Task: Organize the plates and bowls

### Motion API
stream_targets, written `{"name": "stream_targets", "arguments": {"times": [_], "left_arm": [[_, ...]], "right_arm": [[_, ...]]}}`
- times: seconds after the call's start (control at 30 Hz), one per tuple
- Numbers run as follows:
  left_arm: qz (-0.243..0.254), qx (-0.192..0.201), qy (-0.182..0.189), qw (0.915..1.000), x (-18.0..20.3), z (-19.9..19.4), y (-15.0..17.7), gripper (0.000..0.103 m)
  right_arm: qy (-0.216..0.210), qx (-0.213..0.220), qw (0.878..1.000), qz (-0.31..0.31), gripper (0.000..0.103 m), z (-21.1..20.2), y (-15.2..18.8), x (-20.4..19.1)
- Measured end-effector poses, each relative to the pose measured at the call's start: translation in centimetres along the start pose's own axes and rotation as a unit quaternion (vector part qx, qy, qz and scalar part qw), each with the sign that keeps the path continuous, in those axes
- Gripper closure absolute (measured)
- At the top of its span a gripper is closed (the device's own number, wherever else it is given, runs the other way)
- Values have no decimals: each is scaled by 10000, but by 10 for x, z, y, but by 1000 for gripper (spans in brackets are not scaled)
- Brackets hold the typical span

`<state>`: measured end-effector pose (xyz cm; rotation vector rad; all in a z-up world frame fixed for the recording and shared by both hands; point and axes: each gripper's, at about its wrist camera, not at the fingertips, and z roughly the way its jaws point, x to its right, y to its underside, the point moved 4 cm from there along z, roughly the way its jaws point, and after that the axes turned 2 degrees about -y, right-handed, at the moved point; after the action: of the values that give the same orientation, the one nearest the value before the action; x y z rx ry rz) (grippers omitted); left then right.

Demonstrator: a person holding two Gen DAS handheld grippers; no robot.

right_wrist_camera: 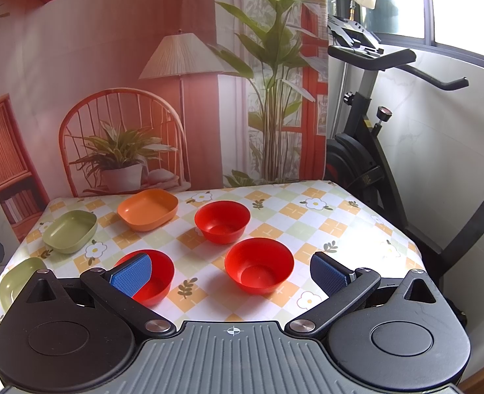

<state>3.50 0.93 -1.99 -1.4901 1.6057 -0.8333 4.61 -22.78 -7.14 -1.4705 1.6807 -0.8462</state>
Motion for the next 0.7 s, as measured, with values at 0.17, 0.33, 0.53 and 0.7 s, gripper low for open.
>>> {"name": "stream_targets", "arguments": {"times": [0.17,0.33,0.53,0.7], "left_arm": [[-3,-5,-1,10000,0,0,0,3],[-3,-11,-4,10000,-1,-1,1,3],[-7,-13,-1,10000,-1,0,1,3],[-10,-25,-12,10000,1,-1,5,3]], "right_arm": [[0,-4,10000,2,0,0,0,0],[0,-3,10000,-2,0,0,0,0],[0,-7,10000,5,0,1,0,0],[1,-7,10000,0,0,1,0,0]]}}
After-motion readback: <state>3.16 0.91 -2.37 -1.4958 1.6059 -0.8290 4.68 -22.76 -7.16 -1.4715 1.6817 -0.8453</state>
